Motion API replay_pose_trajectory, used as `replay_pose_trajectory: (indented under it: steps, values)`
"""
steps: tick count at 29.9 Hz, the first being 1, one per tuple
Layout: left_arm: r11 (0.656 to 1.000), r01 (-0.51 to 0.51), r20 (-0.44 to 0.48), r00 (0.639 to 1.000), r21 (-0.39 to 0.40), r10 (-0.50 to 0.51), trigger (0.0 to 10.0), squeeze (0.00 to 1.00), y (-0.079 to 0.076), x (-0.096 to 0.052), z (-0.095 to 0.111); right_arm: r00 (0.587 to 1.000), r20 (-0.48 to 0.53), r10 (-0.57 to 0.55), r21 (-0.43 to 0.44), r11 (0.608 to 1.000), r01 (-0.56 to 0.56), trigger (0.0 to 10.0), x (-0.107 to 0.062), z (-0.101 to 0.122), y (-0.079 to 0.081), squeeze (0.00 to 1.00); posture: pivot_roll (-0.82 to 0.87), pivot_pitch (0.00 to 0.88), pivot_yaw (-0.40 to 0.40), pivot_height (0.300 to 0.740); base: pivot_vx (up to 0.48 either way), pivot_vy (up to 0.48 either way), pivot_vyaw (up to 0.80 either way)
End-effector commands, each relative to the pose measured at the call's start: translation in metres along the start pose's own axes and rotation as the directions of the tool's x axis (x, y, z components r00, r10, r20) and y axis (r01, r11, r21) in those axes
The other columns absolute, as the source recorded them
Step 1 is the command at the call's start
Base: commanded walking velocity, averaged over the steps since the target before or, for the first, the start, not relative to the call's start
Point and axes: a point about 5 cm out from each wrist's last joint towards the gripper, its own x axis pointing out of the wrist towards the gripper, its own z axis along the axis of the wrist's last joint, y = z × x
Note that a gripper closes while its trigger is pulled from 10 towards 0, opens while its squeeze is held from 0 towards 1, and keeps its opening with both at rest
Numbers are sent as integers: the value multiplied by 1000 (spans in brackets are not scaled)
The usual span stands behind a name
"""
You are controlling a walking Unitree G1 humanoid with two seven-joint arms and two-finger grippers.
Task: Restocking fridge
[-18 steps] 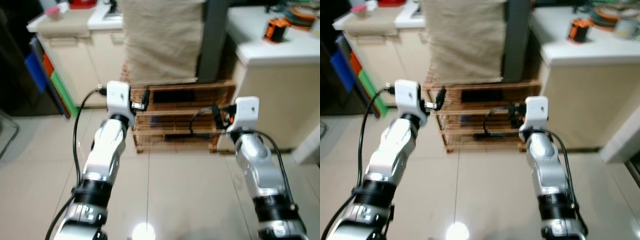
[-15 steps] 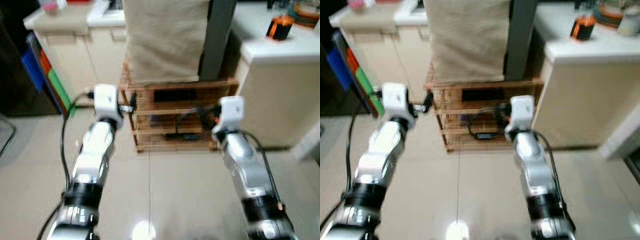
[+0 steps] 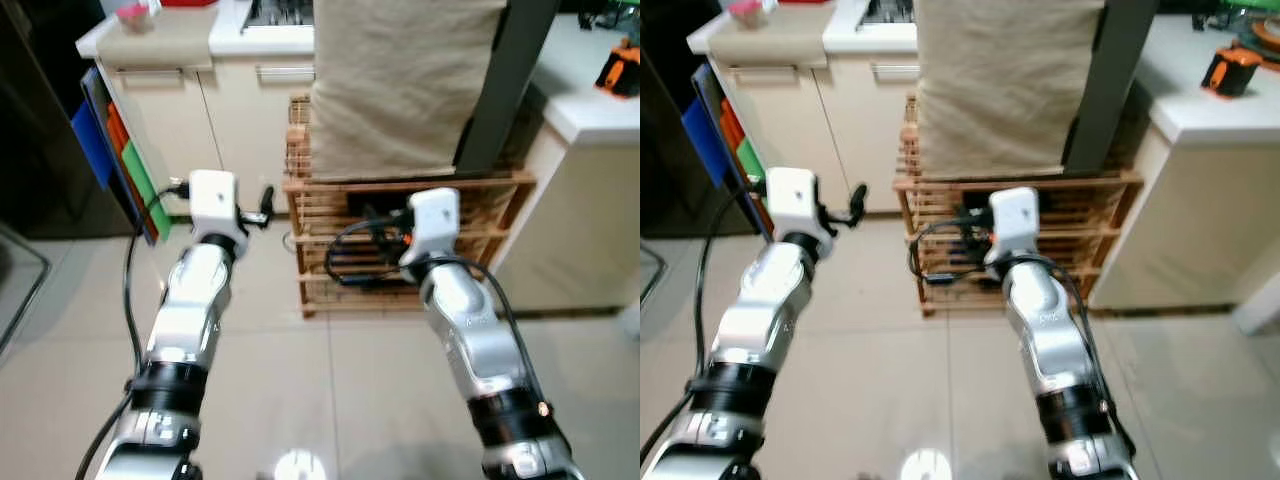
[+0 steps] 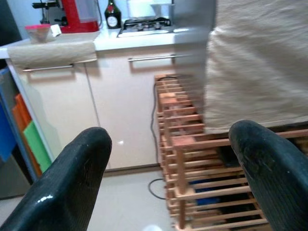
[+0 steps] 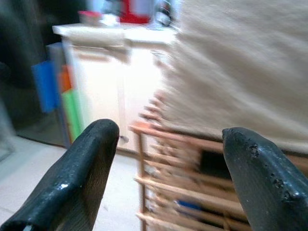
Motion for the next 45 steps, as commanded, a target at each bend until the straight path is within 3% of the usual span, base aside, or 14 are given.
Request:
replay_pose_trajectory:
  steps: [1, 5, 9, 10, 17, 19, 20, 22, 25, 27, 36, 45]
  values:
    - [1000, 22, -3, 1000, 1, -22, 10000, 0, -7, 1, 0, 995, 36, 93, -7, 996, -93, 10000, -5, 13, 9, 0, -163, 0, 60, 740, 281, 390, 0]
    - [1000, 20, -6, 1000, 4, -20, 10000, 0, -5, 1, -1, 972, 61, 228, -14, 974, -228, 10000, -18, 30, 21, 0, -161, 0, 59, 740, 281, 390, 0]
    - [1000, 16, -14, 1000, 0, -16, 10000, 0, -3, 0, -3, 975, 39, 218, -5, 976, -218, 10000, -27, 27, 10, 0, -168, 0, 62, 740, 281, 390, 0]
    - [1000, 23, -16, 1000, -2, -23, 10000, 0, -5, 1, -4, 984, 13, 178, 16, 984, -179, 10000, -30, 20, -1, 0, -172, 0, 67, 740, 281, 390, 0]
    - [999, 38, 5, 999, 6, -38, 10000, 0, -3, 2, -1, 991, -20, 129, 42, 991, -128, 10000, -38, 15, -11, 0, -176, 0, 77, 740, 282, 389, 0]
    - [998, 58, 26, 998, 39, -59, 10000, 0, -1, -4, -1, 998, -14, 55, 50, 997, -54, 10000, -39, 13, -21, 0, -177, 0, 79, 740, 283, 388, 0]
    - [998, 63, 9, 998, 26, -63, 10000, 0, 2, -11, -7, 997, -16, -70, 60, 996, 71, 10000, -39, 6, -39, 0, -165, 0, 74, 740, 281, 390, 0]
    - [998, 63, 1, 998, 20, -63, 10000, 0, 2, -12, -9, 994, -18, -109, 64, 992, 110, 10000, -39, 4, -44, 0, -165, 0, 74, 740, 281, 390, 0]
    - [998, 67, 19, 998, 13, -68, 10000, 0, 1, -15, -8, 944, -38, -329, 139, 933, 331, 10000, -41, -4, -69, 0, -152, 0, 65, 740, 282, 389, 0]
    - [998, 70, 39, 997, 8, -70, 10000, 0, 1, -15, -4, 916, -70, -395, 143, 905, 401, 10000, -44, -12, -78, 0, -152, 0, 65, 740, 281, 390, 0]
    - [995, 100, 58, 993, 14, -100, 10000, 0, -3, -16, 2, 909, -76, -410, 85, 905, 416, 10000, -37, -20, -80, 0, -131, 0, 57, 740, 282, 389, 0]
    - [989, 134, 37, 990, 62, -136, 10000, 0, -12, -15, 0, 917, -53, -396, 52, 916, 399, 10000, -20, -18, -69, 0, -118, 0, 49, 740, 189, 258, 0]
